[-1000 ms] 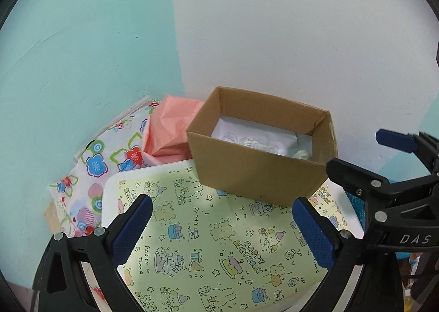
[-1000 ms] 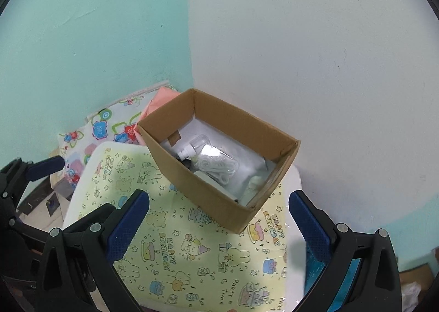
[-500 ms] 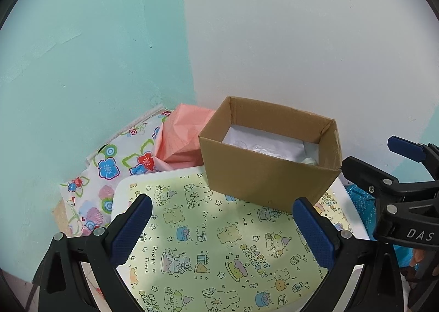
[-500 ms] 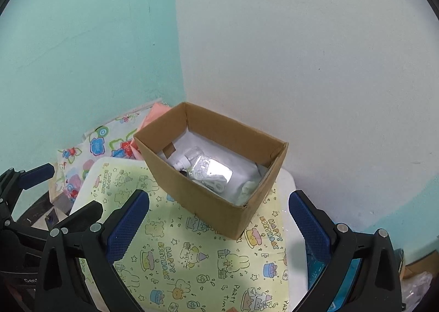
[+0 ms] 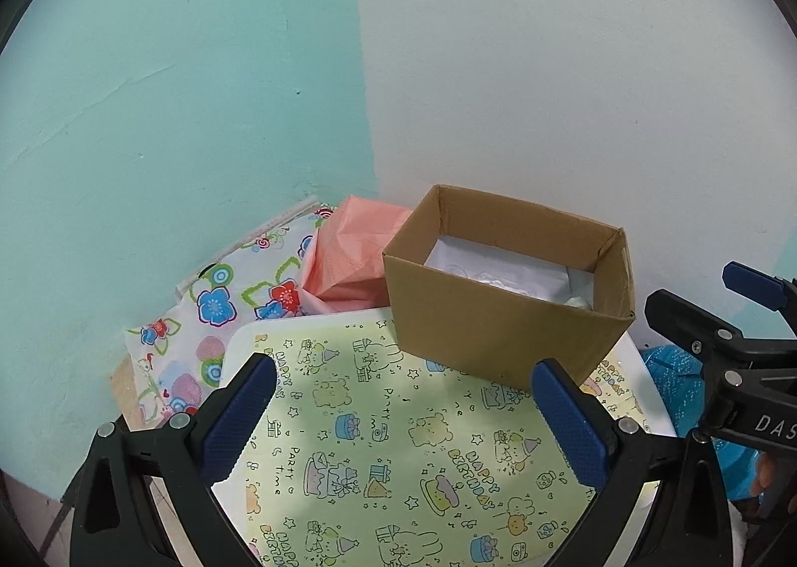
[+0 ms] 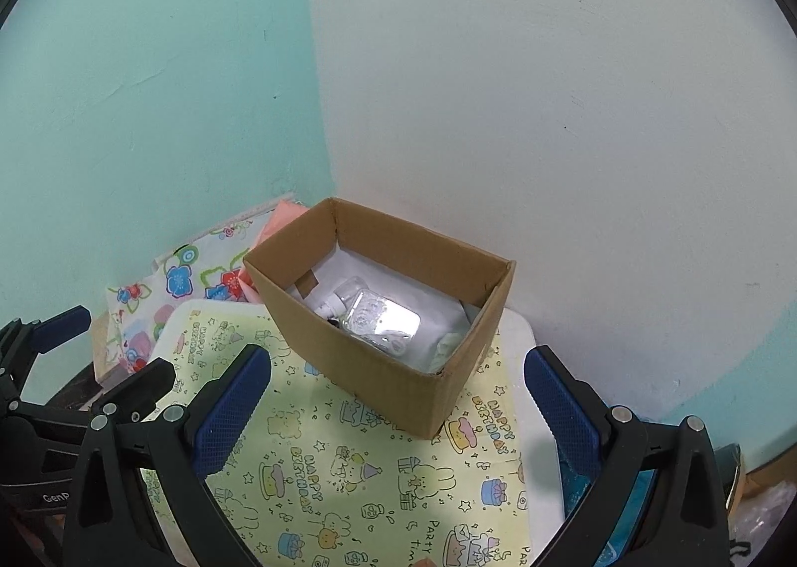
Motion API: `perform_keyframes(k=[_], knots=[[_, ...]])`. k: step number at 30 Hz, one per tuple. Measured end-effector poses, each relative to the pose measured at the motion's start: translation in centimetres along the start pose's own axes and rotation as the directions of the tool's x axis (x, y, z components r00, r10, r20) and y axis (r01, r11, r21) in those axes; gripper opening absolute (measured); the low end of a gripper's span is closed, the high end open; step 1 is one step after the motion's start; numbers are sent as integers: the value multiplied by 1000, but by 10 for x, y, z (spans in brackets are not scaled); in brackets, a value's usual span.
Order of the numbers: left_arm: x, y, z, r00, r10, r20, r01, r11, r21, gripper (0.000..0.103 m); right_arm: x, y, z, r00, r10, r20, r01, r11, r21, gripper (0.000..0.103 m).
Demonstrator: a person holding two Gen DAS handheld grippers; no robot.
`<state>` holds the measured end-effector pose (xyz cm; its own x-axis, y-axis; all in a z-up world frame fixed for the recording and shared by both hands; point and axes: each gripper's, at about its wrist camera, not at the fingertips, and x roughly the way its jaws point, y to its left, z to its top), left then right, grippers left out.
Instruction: Organize objects
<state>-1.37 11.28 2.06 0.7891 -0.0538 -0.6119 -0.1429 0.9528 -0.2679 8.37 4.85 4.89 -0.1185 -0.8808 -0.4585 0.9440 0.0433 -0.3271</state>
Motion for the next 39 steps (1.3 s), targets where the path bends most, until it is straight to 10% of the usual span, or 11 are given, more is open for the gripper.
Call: perform_keyframes(k=[39], knots=[[2, -2, -1, 995, -95, -18, 96, 993, 64, 103, 7, -2, -5, 998, -27, -58, 28, 1000, 0, 103]])
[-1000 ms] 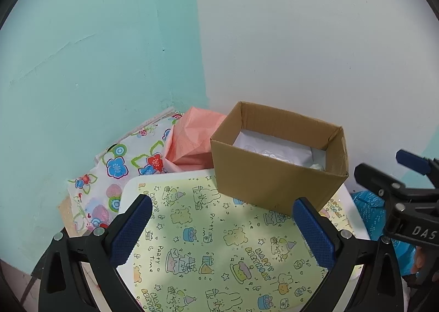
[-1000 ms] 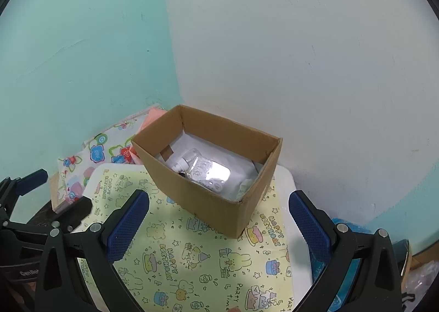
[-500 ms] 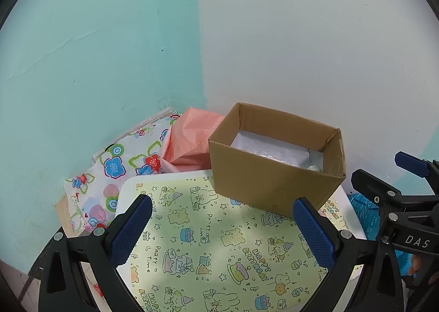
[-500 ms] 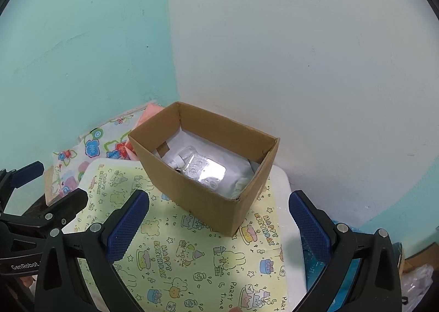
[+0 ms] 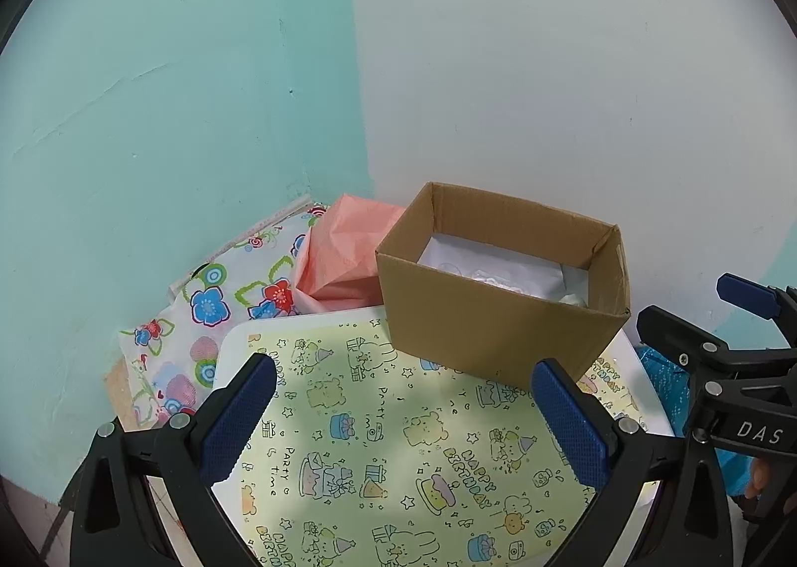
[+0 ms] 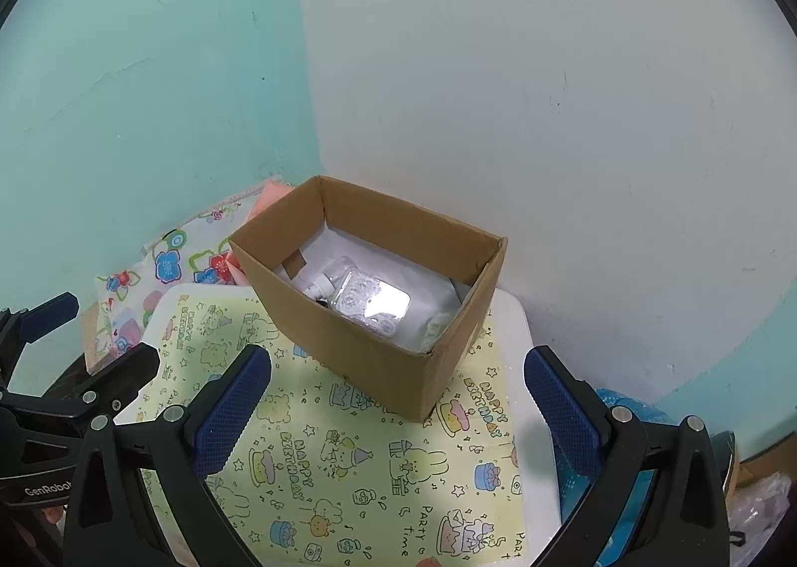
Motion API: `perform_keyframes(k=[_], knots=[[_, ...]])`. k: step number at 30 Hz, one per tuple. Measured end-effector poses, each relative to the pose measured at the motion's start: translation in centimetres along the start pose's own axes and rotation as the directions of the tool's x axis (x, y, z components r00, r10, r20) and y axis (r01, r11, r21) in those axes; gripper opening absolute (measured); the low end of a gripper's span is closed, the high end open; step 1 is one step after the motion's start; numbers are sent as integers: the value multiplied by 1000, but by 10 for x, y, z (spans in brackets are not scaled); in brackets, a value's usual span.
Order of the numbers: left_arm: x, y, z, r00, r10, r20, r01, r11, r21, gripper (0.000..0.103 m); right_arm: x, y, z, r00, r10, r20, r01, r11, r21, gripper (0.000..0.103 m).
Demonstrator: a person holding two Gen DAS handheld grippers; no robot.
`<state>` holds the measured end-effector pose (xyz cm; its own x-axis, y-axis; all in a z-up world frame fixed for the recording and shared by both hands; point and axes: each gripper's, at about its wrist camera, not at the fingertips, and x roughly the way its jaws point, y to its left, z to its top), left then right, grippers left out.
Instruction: Organize objects
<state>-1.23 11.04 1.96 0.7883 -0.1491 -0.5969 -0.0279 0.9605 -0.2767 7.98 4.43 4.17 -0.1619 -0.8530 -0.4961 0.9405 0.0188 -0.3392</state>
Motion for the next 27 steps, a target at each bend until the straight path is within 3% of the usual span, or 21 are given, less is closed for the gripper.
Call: perform_keyframes(k=[27], knots=[[-2, 3, -2, 999, -34, -7, 34, 999, 36, 103, 3, 1, -1, 1000, -5, -10, 5, 1000, -15, 103]])
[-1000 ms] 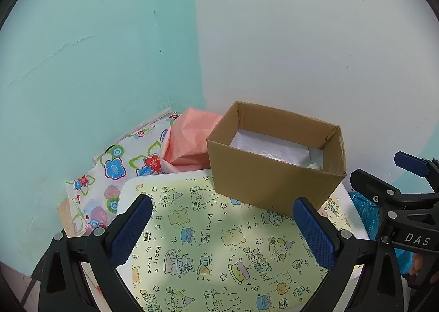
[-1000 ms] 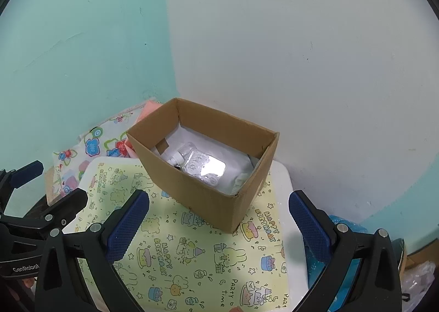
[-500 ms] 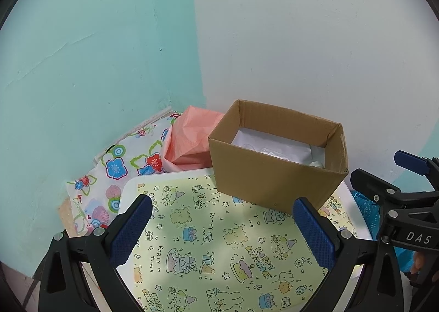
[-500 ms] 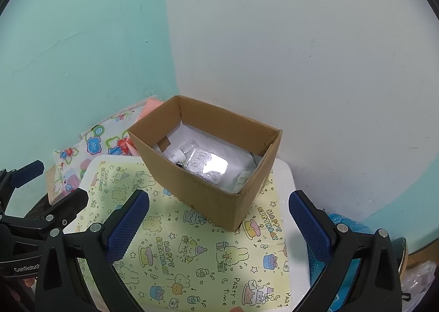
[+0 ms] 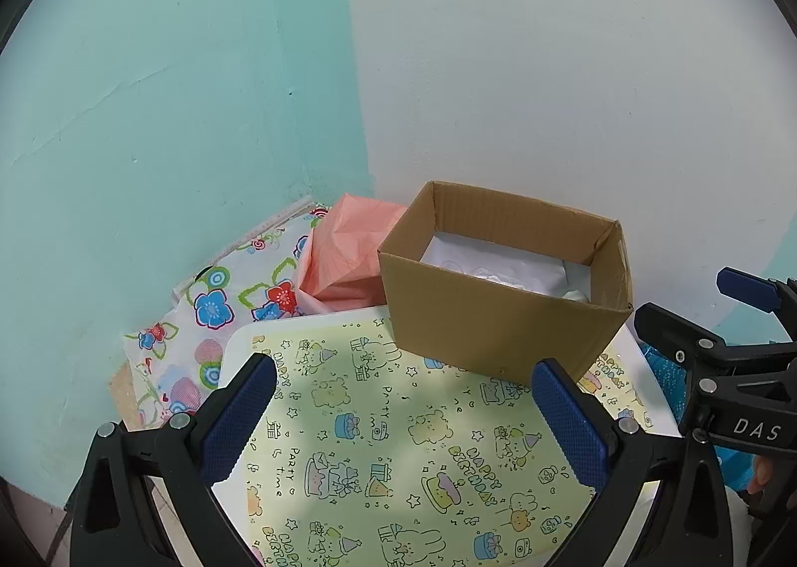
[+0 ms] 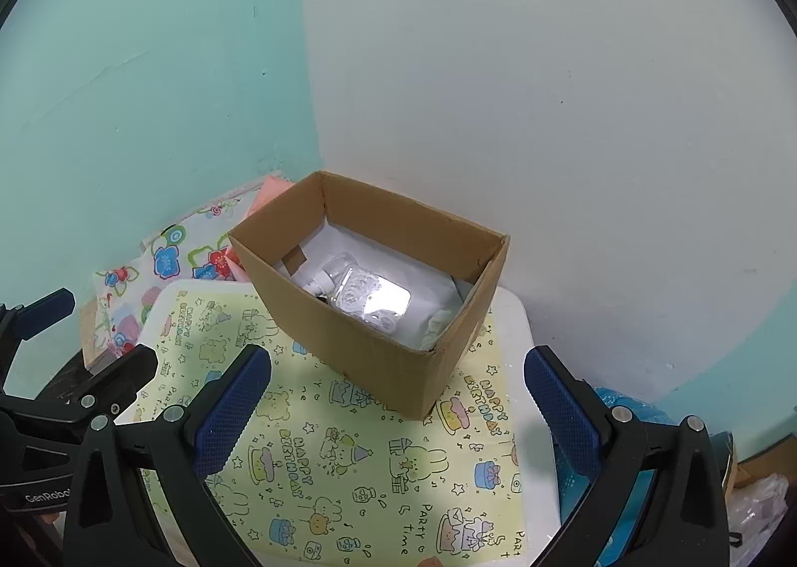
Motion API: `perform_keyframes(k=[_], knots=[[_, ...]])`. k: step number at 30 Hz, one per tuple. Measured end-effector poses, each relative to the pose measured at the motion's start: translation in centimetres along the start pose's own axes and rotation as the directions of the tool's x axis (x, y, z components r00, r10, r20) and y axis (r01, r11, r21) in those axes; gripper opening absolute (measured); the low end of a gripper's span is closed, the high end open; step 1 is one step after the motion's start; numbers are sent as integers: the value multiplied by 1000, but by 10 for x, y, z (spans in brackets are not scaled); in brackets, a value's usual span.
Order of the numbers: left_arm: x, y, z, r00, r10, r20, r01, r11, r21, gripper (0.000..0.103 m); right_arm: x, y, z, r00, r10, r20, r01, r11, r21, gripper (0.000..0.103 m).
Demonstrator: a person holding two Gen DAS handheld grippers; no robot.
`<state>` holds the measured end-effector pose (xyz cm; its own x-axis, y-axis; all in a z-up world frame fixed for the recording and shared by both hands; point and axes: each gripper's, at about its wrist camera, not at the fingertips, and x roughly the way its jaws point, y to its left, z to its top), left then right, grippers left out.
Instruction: Organize objects
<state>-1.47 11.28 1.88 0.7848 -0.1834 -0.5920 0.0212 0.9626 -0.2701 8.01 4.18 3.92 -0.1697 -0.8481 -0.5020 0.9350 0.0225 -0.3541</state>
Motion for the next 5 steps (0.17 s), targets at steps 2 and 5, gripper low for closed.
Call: perform_keyframes(k=[2, 5], knots=[[0, 1, 0, 1000, -2, 0, 2, 1000, 0, 103, 0, 0, 0, 1000, -1, 0, 1, 1000, -1, 103], [-1, 1, 0, 1000, -3, 0, 3, 1000, 0, 103, 0, 0, 0, 1000, 0, 0, 0, 1000, -2, 103]])
